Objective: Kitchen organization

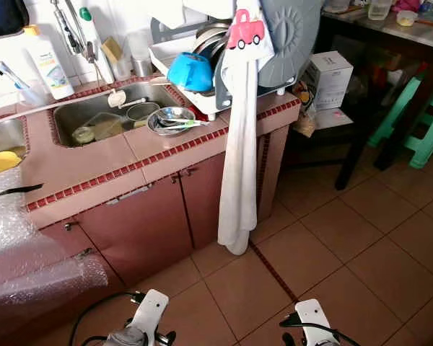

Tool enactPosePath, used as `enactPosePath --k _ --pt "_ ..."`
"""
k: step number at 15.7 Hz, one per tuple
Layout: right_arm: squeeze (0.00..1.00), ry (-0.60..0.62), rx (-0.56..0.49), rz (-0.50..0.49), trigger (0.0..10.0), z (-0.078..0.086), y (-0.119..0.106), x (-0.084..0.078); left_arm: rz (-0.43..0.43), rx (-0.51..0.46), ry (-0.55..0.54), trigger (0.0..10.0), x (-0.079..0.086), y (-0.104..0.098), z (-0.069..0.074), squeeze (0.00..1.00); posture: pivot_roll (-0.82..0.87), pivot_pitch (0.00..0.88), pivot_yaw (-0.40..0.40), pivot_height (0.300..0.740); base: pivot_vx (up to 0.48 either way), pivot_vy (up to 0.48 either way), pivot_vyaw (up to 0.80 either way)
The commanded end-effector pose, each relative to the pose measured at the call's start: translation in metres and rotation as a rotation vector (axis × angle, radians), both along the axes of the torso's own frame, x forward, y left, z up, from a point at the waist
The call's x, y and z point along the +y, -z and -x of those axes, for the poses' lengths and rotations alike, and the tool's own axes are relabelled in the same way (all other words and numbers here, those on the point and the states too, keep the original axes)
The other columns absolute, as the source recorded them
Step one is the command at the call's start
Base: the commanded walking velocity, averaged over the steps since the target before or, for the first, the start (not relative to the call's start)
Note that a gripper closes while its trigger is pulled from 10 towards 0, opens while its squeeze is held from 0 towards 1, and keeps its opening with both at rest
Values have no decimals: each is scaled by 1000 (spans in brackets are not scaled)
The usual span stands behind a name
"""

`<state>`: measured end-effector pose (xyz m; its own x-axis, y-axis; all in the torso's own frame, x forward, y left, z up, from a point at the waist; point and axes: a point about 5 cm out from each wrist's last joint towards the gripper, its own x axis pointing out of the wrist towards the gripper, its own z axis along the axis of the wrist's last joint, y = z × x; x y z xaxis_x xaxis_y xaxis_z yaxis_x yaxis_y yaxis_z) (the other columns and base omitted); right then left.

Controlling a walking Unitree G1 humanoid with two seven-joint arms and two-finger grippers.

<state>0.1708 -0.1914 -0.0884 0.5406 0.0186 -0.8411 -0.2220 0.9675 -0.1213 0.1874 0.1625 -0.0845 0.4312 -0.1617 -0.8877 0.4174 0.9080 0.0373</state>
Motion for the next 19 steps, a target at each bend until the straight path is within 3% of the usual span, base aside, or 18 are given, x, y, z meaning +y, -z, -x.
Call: enactPosePath --k 1,11,15,17,19 --pt "0 0 19 11 10000 5 2 -1 -22 10 24 10000 2 0 -1 0 -43 0 88 740 0 0 -775" --pt "0 -17 44 19 10000 11 6 4 -49 48 50 10000 12 1 3 0 -42 0 88 740 0 0 -752" --pt "0 -82 43 31 10000 9 4 1 -21 45 19 10000 8 2 5 0 -30 0 33 740 0 0 0" --pt "0 -8 25 26 10000 6 2 -4 -15 17 -41 10000 10 1 2 0 -31 0 27 740 0 0 0" --pt "0 282 -23 -77 10000 -7 -5 -18 29 -10 -263 10000 20 -5 -8 0 -36 0 28 740 0 0 0"
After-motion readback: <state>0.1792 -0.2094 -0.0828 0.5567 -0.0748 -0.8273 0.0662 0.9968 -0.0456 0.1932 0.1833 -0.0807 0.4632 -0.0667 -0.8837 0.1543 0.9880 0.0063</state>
